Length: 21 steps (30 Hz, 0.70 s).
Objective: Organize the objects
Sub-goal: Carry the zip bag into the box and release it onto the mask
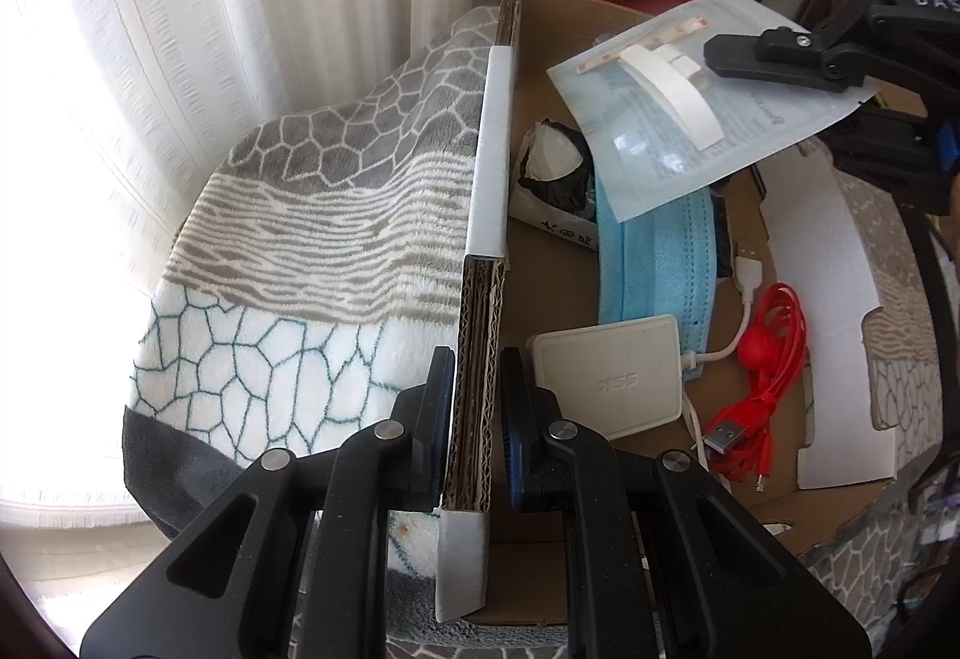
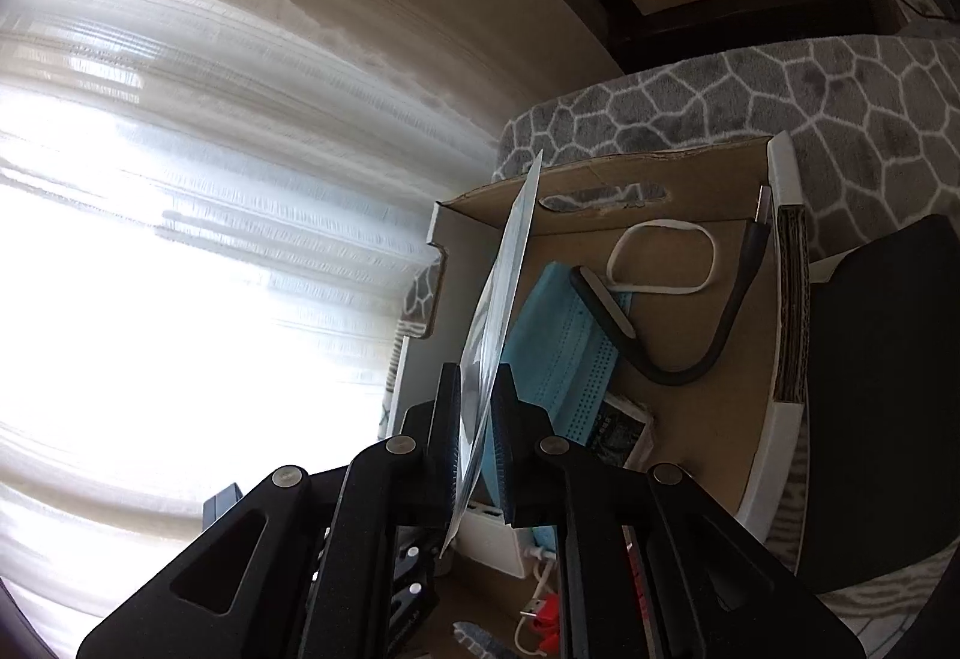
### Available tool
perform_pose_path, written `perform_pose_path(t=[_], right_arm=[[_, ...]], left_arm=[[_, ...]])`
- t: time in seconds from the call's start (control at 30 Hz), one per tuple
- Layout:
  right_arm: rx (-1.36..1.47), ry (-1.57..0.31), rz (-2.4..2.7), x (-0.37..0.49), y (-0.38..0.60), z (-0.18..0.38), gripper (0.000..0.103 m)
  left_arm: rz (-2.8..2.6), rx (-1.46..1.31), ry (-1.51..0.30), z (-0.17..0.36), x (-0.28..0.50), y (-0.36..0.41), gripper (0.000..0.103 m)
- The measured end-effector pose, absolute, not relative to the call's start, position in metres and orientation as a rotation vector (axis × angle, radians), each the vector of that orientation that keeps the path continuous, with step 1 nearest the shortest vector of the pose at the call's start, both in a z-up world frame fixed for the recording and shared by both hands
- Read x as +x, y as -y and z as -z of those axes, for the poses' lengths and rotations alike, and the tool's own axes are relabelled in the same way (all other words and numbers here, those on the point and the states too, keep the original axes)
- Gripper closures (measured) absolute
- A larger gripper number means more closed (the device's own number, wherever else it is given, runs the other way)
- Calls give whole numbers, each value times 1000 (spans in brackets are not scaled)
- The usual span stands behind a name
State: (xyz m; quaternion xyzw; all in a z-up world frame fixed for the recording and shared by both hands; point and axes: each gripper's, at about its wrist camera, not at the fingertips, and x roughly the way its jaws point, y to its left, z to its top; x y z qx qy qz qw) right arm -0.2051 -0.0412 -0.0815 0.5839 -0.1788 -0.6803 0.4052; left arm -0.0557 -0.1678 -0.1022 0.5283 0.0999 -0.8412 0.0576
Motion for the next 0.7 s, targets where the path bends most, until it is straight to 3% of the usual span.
perform_pose_path(t=[0.1, 0.23, 0.3, 0.37, 0.53, 0.7], right_arm=[[1482, 412, 1756, -206, 45, 89, 89], [1484, 246, 1779, -201, 51, 87, 74], [1434, 151, 1819, -192, 55, 76, 53], [1393, 82, 1851, -183, 56, 63, 44], [1385, -62, 1887, -173, 57, 49, 43], [1433, -22, 1805, -163, 43, 44, 42]], left_arm=[[2552, 1602, -306, 102, -56, 168, 91], [2556, 1602, -310, 102, -55, 168, 91], [2555, 1600, -308, 102, -56, 168, 91], [2556, 1599, -315, 102, -55, 168, 91], [2553, 1602, -308, 102, -54, 168, 91], [2551, 1600, -304, 102, -53, 167, 91]])
